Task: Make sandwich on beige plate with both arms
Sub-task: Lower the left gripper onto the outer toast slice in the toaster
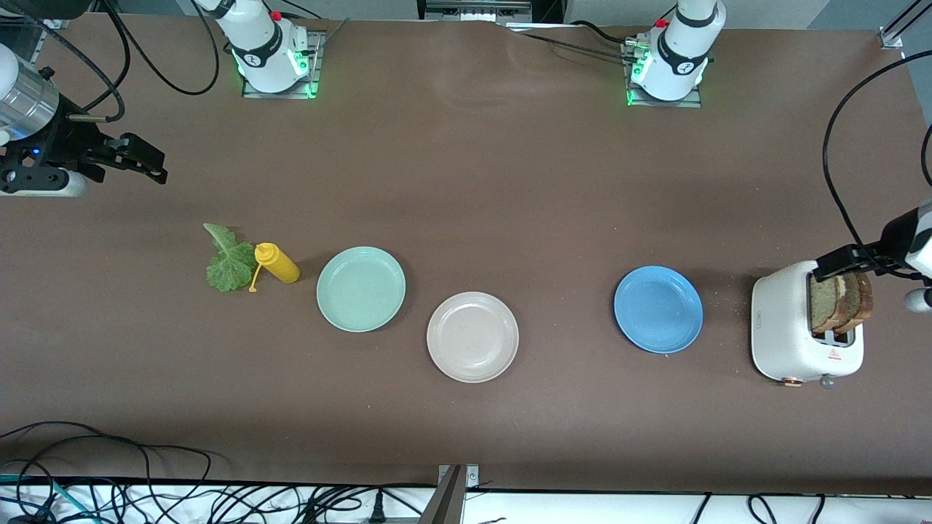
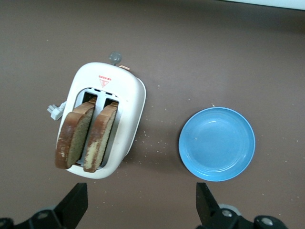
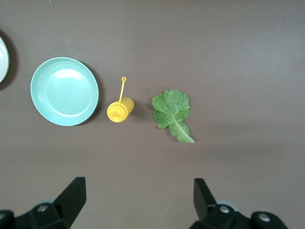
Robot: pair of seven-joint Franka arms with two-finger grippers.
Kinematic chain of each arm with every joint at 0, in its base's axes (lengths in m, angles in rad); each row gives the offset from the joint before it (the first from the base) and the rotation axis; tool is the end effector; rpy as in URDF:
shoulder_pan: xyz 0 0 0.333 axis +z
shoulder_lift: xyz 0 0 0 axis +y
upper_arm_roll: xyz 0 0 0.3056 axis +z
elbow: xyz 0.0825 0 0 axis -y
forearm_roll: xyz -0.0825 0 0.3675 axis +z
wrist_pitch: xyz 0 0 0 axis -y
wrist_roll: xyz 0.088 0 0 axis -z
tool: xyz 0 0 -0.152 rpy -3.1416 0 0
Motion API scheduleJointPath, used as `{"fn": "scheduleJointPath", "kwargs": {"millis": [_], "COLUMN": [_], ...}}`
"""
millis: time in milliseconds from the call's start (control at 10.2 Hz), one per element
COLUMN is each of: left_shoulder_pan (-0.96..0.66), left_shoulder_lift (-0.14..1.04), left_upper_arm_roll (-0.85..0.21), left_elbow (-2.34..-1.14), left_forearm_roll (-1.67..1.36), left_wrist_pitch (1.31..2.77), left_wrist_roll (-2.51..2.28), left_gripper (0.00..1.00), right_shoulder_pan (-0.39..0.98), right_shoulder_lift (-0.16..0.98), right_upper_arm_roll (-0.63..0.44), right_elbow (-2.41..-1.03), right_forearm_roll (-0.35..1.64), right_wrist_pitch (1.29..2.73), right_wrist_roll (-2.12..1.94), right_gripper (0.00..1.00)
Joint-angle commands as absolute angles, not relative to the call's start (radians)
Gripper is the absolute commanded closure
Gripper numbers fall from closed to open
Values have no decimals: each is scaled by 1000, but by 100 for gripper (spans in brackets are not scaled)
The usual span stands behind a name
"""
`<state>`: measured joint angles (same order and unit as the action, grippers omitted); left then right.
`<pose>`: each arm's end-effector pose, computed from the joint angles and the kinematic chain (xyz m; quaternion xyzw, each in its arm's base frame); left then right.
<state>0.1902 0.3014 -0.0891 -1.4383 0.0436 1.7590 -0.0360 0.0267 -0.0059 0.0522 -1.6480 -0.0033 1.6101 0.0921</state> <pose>0.6319 0.0761 0.4702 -0.9977 -0.0668 -0.0100 0.0086 0.5346 0.0418 0.5404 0.9998 -0.0065 -0.0158 0.0032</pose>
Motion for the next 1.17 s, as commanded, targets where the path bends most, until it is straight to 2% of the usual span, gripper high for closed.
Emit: {"fn": "scheduleJointPath", "kwargs": {"millis": [0,1073], "left_shoulder_pan": [201,193], "left_shoulder_lift": [310,316], "left_upper_arm_roll": [-92,-97], "left_elbow": [-1433,-1445], "left_forearm_roll": [66,57], "left_wrist_pitch": [1787,1776], "left_wrist_roll": [50,66], "left_gripper": [0,1], "right_shoulder_pan": [29,29], "right_shoulder_lift": [2,3], "right_upper_arm_roll": [51,51], "right_elbow": [-1628,-1629], "right_forearm_roll": [-3,-6], "right_wrist_pitch": [1601,1609], "right_wrist_roll": [95,95], "right_gripper": [0,0]}}
